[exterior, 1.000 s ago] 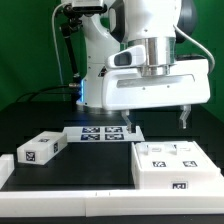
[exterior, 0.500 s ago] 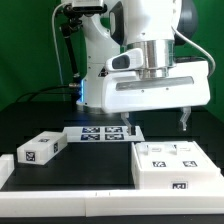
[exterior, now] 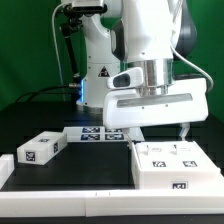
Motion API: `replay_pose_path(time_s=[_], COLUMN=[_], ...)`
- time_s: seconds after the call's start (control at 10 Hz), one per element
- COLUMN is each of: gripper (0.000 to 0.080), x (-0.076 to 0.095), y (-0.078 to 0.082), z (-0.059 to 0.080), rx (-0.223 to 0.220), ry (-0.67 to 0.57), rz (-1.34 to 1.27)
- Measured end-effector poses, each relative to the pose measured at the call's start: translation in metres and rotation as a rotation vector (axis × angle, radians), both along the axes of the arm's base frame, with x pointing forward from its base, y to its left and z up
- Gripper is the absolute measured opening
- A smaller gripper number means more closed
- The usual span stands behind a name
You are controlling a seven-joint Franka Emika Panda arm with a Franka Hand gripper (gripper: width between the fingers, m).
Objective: Assemble cabinet
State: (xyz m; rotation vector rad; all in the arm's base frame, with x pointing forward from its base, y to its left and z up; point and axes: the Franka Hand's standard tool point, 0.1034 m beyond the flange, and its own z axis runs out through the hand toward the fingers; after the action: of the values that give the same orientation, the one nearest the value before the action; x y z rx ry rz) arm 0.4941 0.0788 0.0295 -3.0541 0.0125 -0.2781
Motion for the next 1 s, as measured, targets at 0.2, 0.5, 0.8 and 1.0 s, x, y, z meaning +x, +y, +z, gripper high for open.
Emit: replay_pose_path(time_s=[0.2,0.5,0.8,1.0], gripper=[0.0797,0.0797,0.0797,0.0797], x=[0.000,-0.001,0.001,0.002], y=[0.000,0.000,-0.002,-0.001], z=[-0.003,-0.003,-0.017,-0.024], rx=[-0.001,-0.004,-0.007,-0.006], ry=[0.002,0.002,-0.006,-0.004], rz=[0.010,0.021,0.044,0.047])
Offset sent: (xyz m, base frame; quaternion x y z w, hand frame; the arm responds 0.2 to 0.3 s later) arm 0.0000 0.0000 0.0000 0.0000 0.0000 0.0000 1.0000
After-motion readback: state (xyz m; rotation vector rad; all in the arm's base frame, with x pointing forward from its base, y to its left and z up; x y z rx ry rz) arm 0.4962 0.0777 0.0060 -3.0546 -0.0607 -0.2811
